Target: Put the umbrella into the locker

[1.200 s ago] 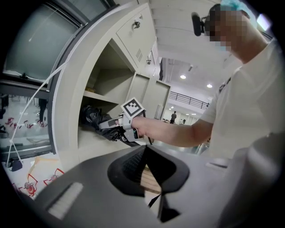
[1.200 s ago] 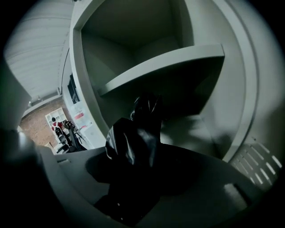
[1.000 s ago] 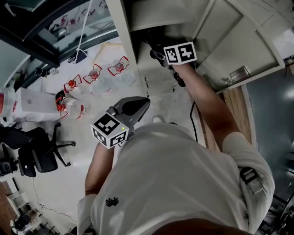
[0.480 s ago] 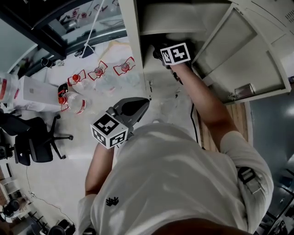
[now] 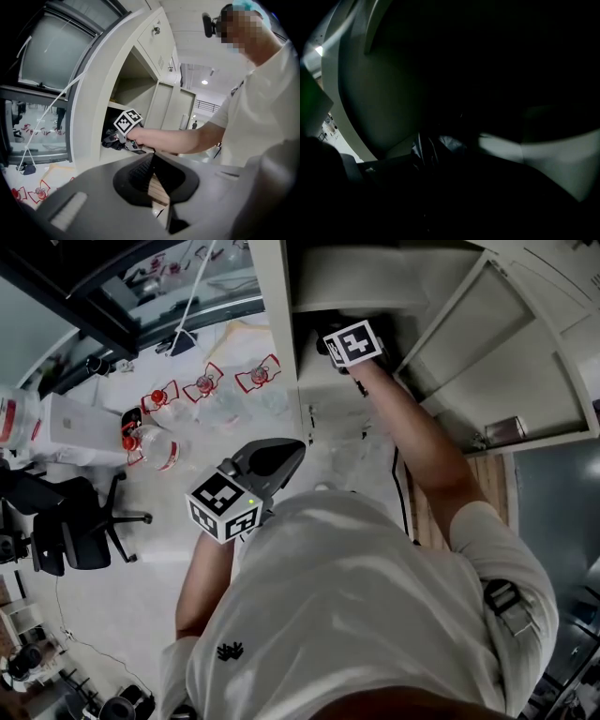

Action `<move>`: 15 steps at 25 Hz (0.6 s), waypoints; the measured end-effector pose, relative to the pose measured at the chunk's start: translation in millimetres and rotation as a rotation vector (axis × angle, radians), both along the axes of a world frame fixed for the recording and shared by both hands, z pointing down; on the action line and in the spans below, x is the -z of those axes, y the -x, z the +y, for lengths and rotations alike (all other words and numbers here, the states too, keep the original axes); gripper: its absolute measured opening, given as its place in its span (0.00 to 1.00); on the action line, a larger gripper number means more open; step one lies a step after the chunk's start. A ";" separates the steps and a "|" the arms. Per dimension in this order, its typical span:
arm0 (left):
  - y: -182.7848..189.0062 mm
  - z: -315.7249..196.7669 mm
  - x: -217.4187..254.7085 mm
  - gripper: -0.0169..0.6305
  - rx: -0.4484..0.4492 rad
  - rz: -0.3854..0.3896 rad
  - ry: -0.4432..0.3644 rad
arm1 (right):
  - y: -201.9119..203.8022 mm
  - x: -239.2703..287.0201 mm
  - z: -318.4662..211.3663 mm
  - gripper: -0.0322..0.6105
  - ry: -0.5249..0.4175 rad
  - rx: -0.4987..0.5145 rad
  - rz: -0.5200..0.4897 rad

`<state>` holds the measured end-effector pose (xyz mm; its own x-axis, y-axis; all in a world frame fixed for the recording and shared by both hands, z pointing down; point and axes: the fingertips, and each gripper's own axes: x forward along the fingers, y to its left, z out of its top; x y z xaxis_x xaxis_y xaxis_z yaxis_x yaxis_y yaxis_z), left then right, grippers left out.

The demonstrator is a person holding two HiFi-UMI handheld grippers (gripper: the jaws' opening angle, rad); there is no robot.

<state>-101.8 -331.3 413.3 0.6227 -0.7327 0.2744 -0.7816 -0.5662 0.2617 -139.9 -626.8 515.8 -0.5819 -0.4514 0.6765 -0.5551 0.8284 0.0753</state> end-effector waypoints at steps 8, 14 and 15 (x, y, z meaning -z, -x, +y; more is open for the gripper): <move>6.6 7.0 -1.5 0.11 -0.009 0.000 0.004 | 1.5 -3.0 -1.3 0.45 -0.006 0.014 0.017; 14.2 19.5 0.1 0.11 -0.011 0.013 0.006 | -3.3 6.0 1.5 0.45 -0.045 0.008 0.019; 14.4 22.0 -0.4 0.11 -0.014 0.016 0.006 | -5.7 7.8 2.2 0.45 -0.047 0.004 0.013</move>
